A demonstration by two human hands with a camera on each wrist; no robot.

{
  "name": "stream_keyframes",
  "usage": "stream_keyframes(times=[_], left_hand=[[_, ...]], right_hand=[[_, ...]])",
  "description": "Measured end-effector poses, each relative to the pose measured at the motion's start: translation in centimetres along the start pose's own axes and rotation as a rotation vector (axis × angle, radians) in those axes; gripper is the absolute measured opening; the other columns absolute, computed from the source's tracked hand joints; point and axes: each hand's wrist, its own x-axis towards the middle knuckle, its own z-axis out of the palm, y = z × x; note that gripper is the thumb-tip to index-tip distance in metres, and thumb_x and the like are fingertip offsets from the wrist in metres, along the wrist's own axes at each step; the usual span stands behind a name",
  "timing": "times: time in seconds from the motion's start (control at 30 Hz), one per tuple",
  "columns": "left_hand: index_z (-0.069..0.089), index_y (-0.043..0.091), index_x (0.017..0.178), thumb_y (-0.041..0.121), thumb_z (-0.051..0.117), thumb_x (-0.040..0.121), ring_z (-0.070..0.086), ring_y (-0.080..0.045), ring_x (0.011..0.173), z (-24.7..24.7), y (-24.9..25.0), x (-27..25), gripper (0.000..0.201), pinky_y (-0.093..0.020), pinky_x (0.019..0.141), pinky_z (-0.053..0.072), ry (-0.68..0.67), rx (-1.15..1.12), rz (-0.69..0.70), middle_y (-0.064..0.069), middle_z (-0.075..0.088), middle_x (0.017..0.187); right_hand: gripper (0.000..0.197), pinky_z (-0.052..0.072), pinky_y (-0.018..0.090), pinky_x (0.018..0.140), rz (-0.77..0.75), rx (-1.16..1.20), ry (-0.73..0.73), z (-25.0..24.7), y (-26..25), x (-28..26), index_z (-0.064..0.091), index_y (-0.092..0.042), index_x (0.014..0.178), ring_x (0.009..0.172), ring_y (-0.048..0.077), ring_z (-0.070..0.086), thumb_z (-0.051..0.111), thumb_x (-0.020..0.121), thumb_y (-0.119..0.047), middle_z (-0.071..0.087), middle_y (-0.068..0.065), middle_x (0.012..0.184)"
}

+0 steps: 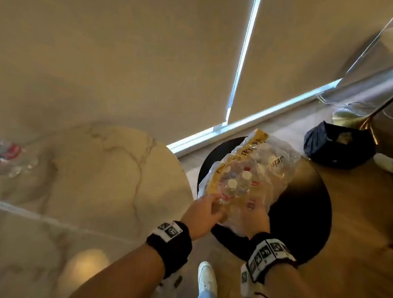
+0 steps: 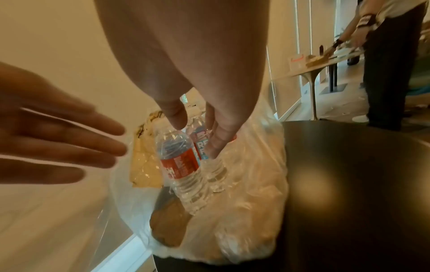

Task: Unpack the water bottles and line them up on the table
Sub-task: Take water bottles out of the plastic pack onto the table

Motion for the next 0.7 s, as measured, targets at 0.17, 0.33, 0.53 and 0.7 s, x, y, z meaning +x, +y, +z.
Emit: stream_keyframes(times=[0.17, 0.33, 0.53, 0.7], left_hand=[[0.034, 0.032, 0.147, 0.049, 0.053, 0.084, 0.053, -0.024, 0.128, 3.7, 0.4, 7.7, 0.068, -0.044, 0.107, 0.048, 0.199, -0.055, -0.071, 0.001, 0.045, 0.147], [0.043, 0.024, 0.135, 0.044, 0.07, 0.087, 0.062, -0.026, 0.112, 5.7, 0.3, 10.5, 0.058, -0.046, 0.095, 0.055, 0.27, -0.104, -0.226, -0.005, 0.059, 0.129], [0.031, 0.031, 0.145, 0.064, 0.061, 0.081, 0.063, -0.021, 0.116, 5.4, -0.8, 9.9, 0.078, -0.043, 0.097, 0.056, 0.247, -0.122, -0.196, 0.0, 0.061, 0.134], [0.04, 0.036, 0.131, 0.053, 0.077, 0.08, 0.067, -0.014, 0.101, 1.4, -0.9, 3.3, 0.065, -0.04, 0.088, 0.059, 0.178, -0.215, -0.123, 0.008, 0.066, 0.117]], right_hand=[[0.047, 0.051, 0.041, 0.092, 0.058, 0.259, 0.134, 0.1, -1.3, 6.0, 0.053, -0.038, 0.117, 0.106, 0.025, 0.064, 0.061, 0.079, -0.066, 0.066, 0.0, 0.117], [0.062, 0.045, 0.033, 0.078, 0.164, 0.236, 0.134, 0.1, -2.2, 7.9, 0.062, -0.018, 0.118, 0.099, 0.03, 0.065, 0.066, 0.075, -0.062, 0.069, 0.007, 0.107], [0.055, 0.05, 0.035, 0.078, 0.178, 0.258, 0.193, 0.8, -2.2, 7.8, 0.063, -0.02, 0.113, 0.093, 0.03, 0.066, 0.069, 0.073, -0.058, 0.071, 0.008, 0.103], [0.064, 0.054, 0.042, 0.086, 0.108, 0.181, 0.203, -1.8, -2.8, 3.7, 0.059, -0.024, 0.12, 0.102, 0.032, 0.064, 0.073, 0.07, -0.061, 0.069, 0.006, 0.109]])
